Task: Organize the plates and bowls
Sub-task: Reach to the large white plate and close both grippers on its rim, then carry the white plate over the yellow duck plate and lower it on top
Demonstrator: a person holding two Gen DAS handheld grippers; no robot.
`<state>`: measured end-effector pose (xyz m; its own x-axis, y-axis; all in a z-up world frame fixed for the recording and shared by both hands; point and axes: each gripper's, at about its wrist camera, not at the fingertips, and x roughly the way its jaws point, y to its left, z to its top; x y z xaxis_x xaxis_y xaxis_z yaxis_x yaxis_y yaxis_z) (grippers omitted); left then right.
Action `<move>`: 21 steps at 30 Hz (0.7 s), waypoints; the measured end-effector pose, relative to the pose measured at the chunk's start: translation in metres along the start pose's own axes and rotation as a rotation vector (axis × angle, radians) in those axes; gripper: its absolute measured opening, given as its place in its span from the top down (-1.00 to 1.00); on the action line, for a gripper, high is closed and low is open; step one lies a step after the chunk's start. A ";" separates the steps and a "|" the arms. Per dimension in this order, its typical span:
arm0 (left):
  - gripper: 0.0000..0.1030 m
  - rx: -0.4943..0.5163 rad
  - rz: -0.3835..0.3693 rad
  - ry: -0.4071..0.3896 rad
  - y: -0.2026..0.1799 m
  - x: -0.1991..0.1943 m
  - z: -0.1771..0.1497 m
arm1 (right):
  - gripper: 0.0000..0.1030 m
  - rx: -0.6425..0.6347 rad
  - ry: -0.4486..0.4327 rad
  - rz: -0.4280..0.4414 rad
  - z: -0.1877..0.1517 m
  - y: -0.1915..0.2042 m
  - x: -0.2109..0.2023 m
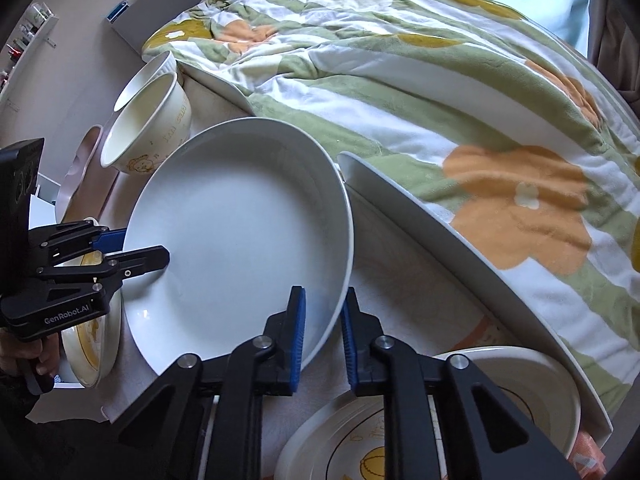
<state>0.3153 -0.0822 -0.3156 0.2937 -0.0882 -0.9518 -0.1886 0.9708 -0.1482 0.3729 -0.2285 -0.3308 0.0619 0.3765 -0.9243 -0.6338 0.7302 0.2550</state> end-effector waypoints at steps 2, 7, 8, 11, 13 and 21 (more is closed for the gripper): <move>0.43 0.017 0.020 -0.004 -0.003 -0.001 0.000 | 0.69 -0.010 -0.005 -0.008 0.000 0.001 0.000; 0.43 0.030 0.041 -0.035 -0.007 -0.007 -0.001 | 0.69 -0.020 -0.024 -0.033 -0.001 0.005 -0.004; 0.43 0.034 0.044 -0.042 -0.007 -0.008 -0.001 | 0.69 -0.021 -0.030 -0.034 -0.001 0.006 -0.006; 0.43 0.045 0.054 -0.049 -0.009 -0.013 0.001 | 0.69 -0.023 -0.035 -0.032 0.000 0.007 -0.010; 0.43 0.045 0.054 -0.054 -0.007 -0.017 0.002 | 0.69 -0.024 -0.038 -0.035 0.001 0.008 -0.012; 0.43 0.053 0.052 -0.083 -0.002 -0.042 -0.003 | 0.69 -0.026 -0.067 -0.046 -0.003 0.024 -0.030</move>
<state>0.3001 -0.0815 -0.2759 0.3614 -0.0209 -0.9322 -0.1562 0.9843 -0.0826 0.3535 -0.2240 -0.2974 0.1419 0.3808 -0.9137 -0.6490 0.7327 0.2046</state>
